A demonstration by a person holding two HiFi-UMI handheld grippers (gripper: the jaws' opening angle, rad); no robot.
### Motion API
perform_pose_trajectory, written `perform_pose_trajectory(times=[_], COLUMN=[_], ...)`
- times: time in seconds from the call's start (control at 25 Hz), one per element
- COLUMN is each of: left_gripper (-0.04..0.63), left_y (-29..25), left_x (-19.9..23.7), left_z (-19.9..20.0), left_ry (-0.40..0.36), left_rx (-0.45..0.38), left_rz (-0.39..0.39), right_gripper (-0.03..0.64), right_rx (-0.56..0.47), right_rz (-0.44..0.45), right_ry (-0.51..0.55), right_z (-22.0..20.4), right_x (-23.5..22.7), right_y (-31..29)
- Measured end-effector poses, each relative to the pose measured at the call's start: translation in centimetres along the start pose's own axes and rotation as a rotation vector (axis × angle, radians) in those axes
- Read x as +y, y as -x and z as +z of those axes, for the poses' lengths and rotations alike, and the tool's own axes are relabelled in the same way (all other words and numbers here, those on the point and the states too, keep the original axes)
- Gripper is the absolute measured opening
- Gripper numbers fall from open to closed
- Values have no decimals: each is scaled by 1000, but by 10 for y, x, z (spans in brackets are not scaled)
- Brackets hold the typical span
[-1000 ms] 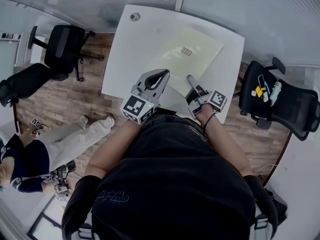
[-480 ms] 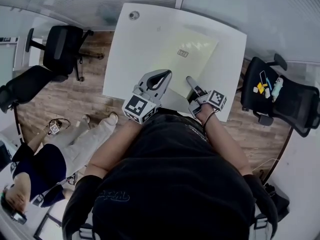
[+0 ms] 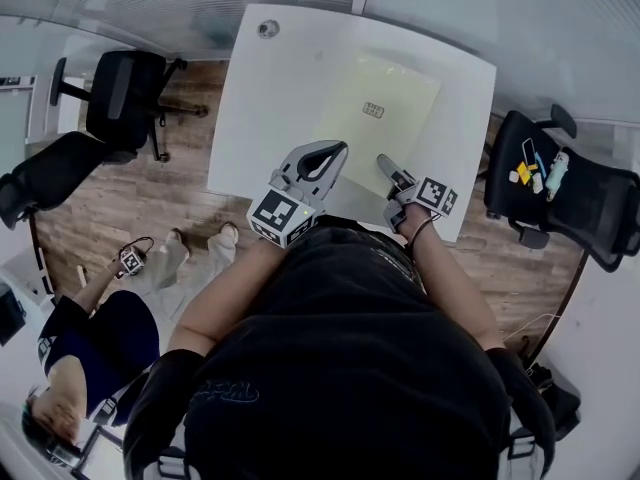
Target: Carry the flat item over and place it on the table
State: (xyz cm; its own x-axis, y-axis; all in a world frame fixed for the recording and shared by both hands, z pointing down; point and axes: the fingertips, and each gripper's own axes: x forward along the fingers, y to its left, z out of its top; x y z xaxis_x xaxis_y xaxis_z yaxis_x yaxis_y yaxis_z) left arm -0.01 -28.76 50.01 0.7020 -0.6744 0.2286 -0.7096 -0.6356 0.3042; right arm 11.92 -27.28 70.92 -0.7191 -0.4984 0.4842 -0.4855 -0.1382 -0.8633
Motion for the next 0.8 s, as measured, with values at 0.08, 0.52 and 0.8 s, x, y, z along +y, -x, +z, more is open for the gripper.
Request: perform_pose_trajectory(times=[0.08, 0.52, 0.8], left_gripper=[14, 13, 14], left_y=[1, 1, 3], left_x=[0, -1, 0], left_z=[-1, -2, 1], left_ry=[2, 6, 7], left_rx=[3, 9, -2], left_rz=[-5, -18, -6], right_gripper=[305, 379, 377], right_rx=[22, 127, 110], right_rz=[-49, -338, -350], right_ry=[53, 410, 493], right_z=[-2, 7, 11], right_x=[-6, -41, -32], right_y=[-2, -5, -2])
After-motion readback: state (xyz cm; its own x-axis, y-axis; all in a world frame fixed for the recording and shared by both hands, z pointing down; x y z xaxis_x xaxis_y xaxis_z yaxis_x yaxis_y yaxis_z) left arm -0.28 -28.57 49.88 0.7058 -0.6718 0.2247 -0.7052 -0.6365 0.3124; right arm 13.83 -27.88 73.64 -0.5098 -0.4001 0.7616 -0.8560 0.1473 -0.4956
